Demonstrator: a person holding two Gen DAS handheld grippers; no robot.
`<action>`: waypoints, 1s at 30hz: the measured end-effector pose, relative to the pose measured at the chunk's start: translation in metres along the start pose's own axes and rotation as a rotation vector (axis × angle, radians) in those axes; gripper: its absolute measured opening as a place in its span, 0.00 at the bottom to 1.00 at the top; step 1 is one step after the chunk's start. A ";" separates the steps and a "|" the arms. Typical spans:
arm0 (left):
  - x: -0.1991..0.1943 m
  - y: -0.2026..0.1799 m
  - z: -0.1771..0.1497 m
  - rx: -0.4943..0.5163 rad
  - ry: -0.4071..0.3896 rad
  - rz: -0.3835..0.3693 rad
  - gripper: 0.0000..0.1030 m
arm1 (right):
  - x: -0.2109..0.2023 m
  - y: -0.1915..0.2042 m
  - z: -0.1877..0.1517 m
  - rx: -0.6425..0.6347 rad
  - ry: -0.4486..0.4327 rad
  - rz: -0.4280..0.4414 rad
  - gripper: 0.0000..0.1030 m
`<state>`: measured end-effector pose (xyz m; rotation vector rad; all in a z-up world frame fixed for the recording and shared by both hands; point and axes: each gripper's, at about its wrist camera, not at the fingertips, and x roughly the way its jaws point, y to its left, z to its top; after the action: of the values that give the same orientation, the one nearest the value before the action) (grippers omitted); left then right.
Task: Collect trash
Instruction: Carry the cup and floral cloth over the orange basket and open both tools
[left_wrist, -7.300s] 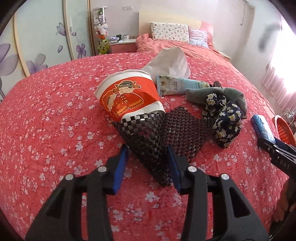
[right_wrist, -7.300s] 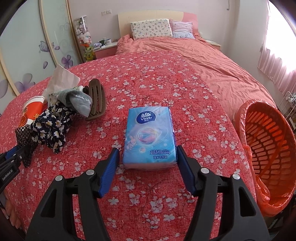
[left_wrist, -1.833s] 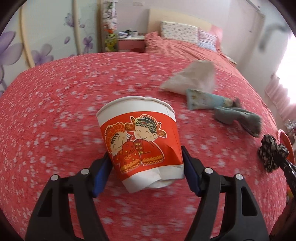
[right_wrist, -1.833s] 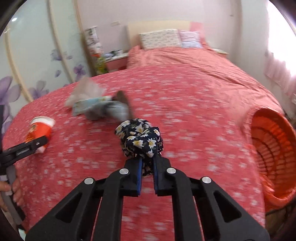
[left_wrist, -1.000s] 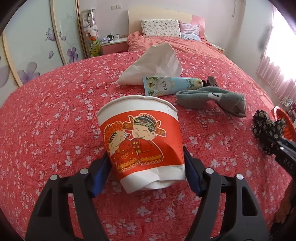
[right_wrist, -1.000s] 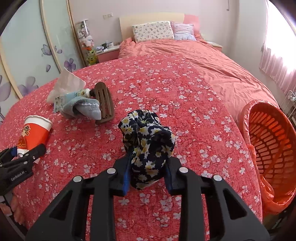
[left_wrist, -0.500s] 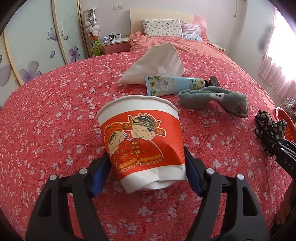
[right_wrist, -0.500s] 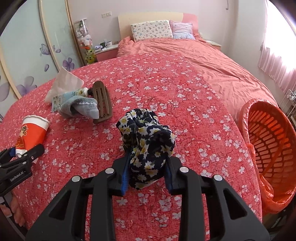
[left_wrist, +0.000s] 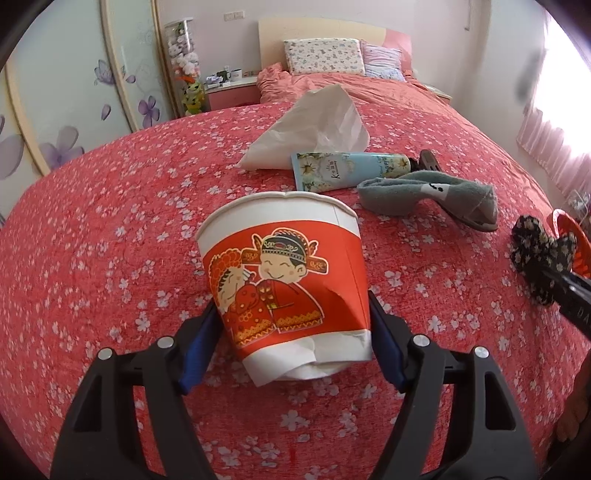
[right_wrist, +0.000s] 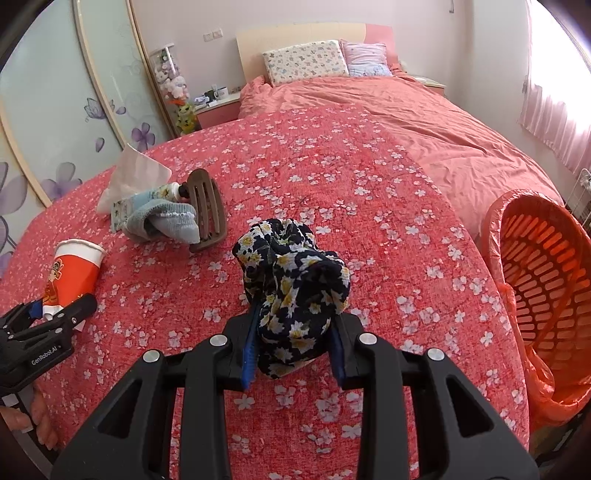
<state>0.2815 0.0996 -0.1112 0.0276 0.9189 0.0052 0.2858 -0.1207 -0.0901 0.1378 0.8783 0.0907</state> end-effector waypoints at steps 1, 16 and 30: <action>-0.001 -0.001 0.000 0.007 -0.002 0.003 0.69 | 0.000 -0.002 0.000 0.006 -0.002 0.017 0.27; -0.055 -0.024 0.004 0.024 -0.116 -0.066 0.69 | -0.055 -0.020 -0.003 0.042 -0.148 0.070 0.11; -0.116 -0.143 0.022 0.155 -0.202 -0.310 0.69 | -0.112 -0.092 -0.010 0.146 -0.258 -0.058 0.11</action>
<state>0.2275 -0.0454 -0.0093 0.0284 0.7128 -0.3515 0.2088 -0.2263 -0.0262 0.2549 0.6306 -0.0453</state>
